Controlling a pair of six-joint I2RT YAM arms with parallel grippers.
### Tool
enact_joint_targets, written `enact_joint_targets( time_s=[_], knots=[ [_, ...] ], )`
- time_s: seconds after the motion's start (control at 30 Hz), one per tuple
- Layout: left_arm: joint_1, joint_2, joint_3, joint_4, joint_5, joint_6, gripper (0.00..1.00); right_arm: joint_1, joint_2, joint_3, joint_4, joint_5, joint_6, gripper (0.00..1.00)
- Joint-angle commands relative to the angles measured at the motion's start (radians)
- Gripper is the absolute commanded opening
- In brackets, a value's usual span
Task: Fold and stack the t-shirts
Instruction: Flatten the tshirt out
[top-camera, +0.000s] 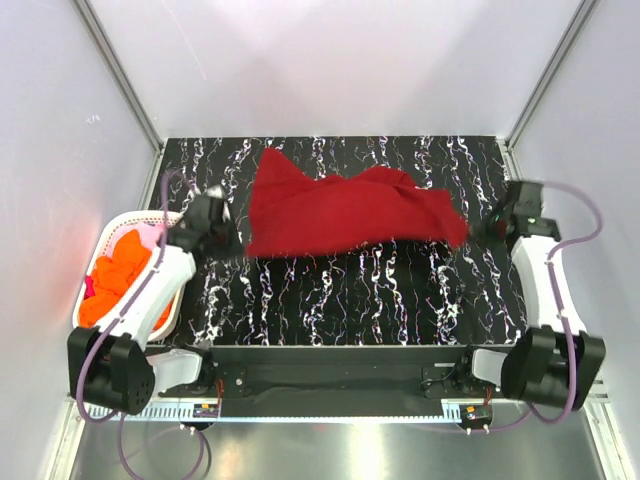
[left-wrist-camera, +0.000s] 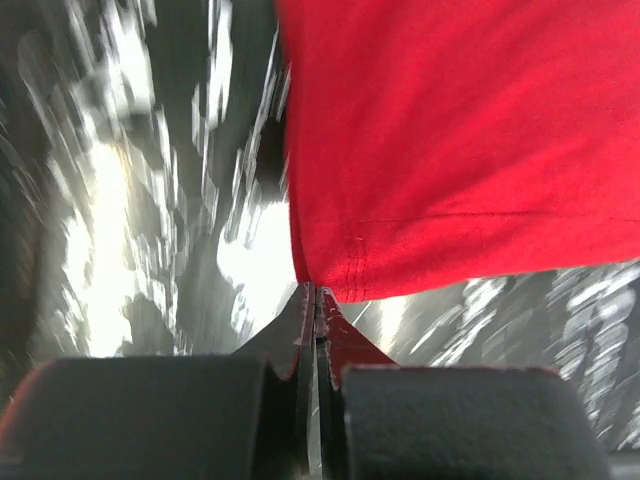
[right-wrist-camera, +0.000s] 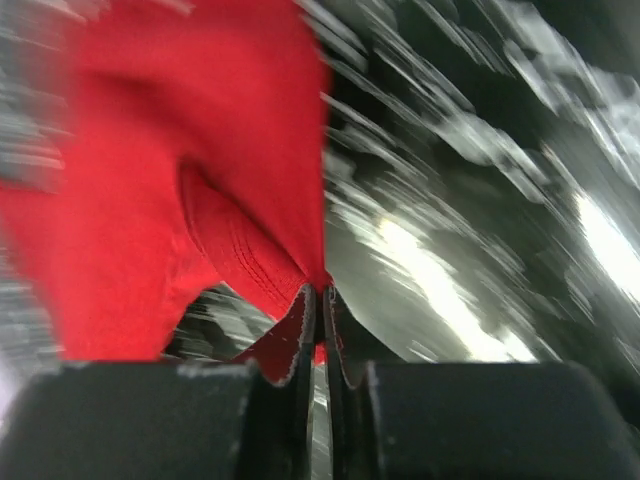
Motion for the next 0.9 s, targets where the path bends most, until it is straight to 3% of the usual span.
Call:
enact_joint_targets(
  time_s=[0.0, 0.07, 0.13, 0.2, 0.23, 0.3, 0.47, 0.67, 0.87],
  knots=[
    [-0.013, -0.010, -0.202, 0.114, 0.125, -0.032, 0.00, -0.012, 0.051, -0.132, -0.100, 0.133, 0.014, 0.10],
    [-0.027, 0.025, -0.262, 0.129, 0.126, -0.033, 0.00, -0.013, 0.109, -0.141, -0.111, 0.191, 0.012, 0.20],
    [-0.044, 0.046, -0.278, 0.134, 0.122, -0.024, 0.00, -0.019, 0.138, -0.124, -0.123, 0.207, 0.023, 0.37],
    [-0.052, 0.065, -0.277, 0.132, 0.118, -0.018, 0.02, -0.019, 0.143, -0.114, -0.151, 0.193, 0.079, 0.41],
    [-0.053, 0.065, -0.274, 0.131, 0.122, -0.021, 0.13, -0.019, 0.139, -0.114, -0.181, 0.193, 0.117, 0.44],
    [-0.062, 0.054, -0.260, 0.129, 0.098, -0.024, 0.23, -0.019, 0.123, -0.106, -0.222, 0.184, 0.232, 0.45],
    [-0.075, 0.007, -0.231, 0.114, 0.020, -0.032, 0.39, -0.021, 0.033, -0.192, -0.249, 0.083, 0.392, 0.51],
    [-0.078, -0.104, -0.232, 0.106, -0.048, -0.065, 0.45, -0.019, -0.021, -0.304, -0.289, 0.024, 0.631, 0.58],
    [-0.081, -0.138, -0.220, 0.112, 0.009, -0.065, 0.46, -0.021, 0.023, -0.377, -0.267, 0.015, 0.826, 0.56]
  ],
)
